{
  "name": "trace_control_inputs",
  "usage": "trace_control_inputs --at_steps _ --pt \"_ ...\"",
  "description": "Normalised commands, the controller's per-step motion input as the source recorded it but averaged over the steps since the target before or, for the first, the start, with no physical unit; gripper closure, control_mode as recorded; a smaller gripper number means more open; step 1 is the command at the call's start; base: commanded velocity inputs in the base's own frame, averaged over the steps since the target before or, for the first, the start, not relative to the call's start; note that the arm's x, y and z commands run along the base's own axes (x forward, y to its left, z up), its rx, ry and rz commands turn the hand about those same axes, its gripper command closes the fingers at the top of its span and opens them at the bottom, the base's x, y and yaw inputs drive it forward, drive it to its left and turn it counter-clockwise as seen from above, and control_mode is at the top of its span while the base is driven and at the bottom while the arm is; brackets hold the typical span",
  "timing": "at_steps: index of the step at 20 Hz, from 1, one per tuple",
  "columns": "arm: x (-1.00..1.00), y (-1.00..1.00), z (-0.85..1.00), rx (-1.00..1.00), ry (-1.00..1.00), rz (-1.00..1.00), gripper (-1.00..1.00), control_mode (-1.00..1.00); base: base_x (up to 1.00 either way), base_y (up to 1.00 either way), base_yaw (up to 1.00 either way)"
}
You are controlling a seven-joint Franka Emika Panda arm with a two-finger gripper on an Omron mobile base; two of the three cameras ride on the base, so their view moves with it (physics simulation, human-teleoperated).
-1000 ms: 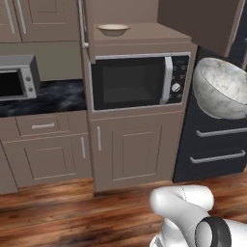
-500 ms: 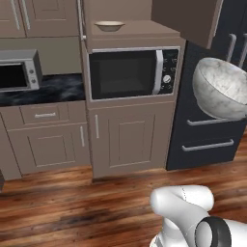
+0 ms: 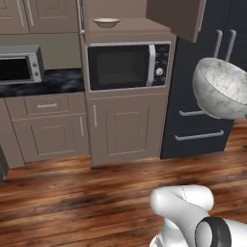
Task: Move the bowls from the cabinet to the plates on the dining table.
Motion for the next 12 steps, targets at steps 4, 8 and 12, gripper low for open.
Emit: trace_control_inputs --at_steps 4,8,12 --pt "0.0 0.0 0.0 0.0 0.0 0.0 1.0 1.0 -0.62 0.14 0.0" --pt "0.0 0.0 0.0 0.0 0.0 0.0 1.0 1.0 -0.62 0.13 0.0" --pt "0.0 0.0 0.0 0.0 0.0 0.0 1.0 1.0 -0.62 0.16 0.0"
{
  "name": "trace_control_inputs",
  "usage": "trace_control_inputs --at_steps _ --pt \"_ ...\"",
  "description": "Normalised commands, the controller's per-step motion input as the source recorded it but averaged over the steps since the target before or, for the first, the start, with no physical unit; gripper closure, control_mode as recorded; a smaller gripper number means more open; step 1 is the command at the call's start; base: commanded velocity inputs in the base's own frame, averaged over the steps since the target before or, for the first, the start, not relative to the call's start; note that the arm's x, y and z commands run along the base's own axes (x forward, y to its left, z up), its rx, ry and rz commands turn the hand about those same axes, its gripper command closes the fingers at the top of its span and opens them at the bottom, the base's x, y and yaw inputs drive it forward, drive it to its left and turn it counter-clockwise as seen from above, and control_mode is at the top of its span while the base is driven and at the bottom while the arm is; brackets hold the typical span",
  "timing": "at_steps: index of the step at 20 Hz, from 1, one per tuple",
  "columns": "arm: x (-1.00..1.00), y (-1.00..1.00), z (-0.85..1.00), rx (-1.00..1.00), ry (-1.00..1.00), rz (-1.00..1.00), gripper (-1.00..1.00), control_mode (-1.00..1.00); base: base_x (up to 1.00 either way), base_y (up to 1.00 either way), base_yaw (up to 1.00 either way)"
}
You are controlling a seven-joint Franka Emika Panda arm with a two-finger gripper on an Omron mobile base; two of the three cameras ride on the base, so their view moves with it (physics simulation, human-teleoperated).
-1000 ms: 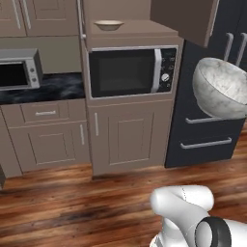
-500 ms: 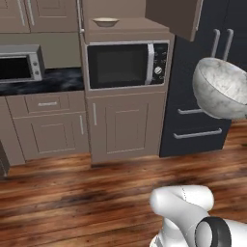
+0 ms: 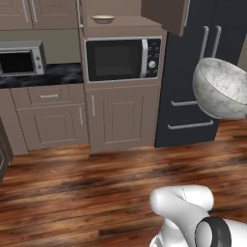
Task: Move the bowls from the cabinet to the plates on the dining table.
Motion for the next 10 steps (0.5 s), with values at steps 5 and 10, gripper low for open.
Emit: trace_control_inputs --at_steps 5,10 --pt "0.0 0.0 0.0 0.0 0.0 0.0 1.0 1.0 -0.62 0.19 0.0" --pt "0.0 0.0 0.0 0.0 0.0 0.0 1.0 1.0 -0.62 0.19 0.0"
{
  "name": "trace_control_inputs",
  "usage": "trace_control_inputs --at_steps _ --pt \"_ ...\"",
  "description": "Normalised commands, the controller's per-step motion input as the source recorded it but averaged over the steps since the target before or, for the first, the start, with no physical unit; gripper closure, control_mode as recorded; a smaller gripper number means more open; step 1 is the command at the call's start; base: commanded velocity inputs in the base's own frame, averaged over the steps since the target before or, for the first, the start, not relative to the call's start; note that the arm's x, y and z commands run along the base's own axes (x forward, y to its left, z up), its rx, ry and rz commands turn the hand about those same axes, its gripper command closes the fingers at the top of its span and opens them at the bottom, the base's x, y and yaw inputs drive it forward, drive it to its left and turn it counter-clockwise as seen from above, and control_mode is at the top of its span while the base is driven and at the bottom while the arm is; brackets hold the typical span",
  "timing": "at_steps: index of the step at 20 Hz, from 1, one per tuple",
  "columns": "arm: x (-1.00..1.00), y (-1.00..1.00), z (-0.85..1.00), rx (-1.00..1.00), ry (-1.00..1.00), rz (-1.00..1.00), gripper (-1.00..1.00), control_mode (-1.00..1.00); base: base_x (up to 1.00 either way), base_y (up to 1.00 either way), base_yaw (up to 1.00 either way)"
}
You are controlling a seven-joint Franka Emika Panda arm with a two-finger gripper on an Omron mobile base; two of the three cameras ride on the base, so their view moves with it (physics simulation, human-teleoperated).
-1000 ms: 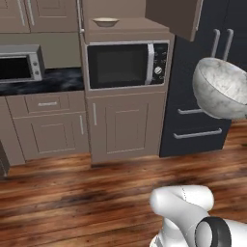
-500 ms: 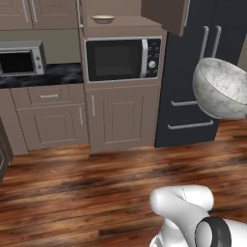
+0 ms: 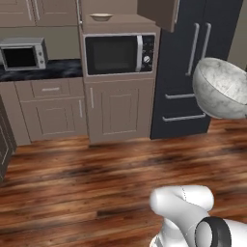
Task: Move the bowls from the cabinet to the plates on the dining table.
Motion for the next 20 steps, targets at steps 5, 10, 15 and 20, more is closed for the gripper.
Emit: trace_control_inputs --at_steps 5,10,15,20 --pt "0.0 0.0 0.0 0.0 0.0 0.0 1.0 1.0 -0.62 0.18 0.0" --pt "0.0 0.0 0.0 0.0 0.0 0.0 1.0 1.0 -0.62 0.16 0.0" --pt "0.0 0.0 0.0 0.0 0.0 0.0 1.0 1.0 -0.62 0.16 0.0" --pt "0.0 0.0 0.0 0.0 0.0 0.0 1.0 1.0 -0.62 0.16 0.0"
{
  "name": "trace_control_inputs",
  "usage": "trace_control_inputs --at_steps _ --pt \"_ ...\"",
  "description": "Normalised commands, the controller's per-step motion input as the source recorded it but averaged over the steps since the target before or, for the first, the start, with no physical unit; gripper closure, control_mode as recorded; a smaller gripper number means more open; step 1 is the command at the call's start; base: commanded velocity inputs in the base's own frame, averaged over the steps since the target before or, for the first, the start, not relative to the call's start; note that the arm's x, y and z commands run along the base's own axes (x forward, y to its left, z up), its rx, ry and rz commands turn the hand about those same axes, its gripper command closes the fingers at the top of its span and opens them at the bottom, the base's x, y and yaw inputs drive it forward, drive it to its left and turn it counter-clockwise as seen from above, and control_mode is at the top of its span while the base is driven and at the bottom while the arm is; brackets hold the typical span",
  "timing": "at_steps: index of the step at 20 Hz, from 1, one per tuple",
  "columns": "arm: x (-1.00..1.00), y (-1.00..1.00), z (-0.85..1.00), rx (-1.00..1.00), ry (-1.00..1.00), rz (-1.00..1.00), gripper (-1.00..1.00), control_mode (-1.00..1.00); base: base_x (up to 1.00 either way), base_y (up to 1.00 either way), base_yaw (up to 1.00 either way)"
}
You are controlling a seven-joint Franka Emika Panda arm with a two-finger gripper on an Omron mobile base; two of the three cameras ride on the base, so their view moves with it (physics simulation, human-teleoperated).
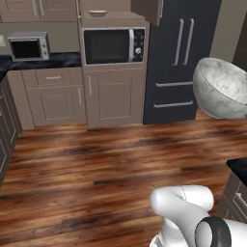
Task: Move the bowls from the cabinet to the plates on the dining table.
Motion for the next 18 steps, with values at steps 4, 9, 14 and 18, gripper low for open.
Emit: trace_control_inputs --at_steps 4,9,14,18 --pt "0.0 0.0 0.0 0.0 0.0 0.0 1.0 1.0 -0.62 0.16 0.0" --pt "0.0 0.0 0.0 0.0 0.0 0.0 1.0 1.0 -0.62 0.16 0.0" --pt "0.0 0.0 0.0 0.0 0.0 0.0 1.0 1.0 -0.62 0.15 0.0" --pt "0.0 0.0 0.0 0.0 0.0 0.0 1.0 1.0 -0.62 0.12 0.0"
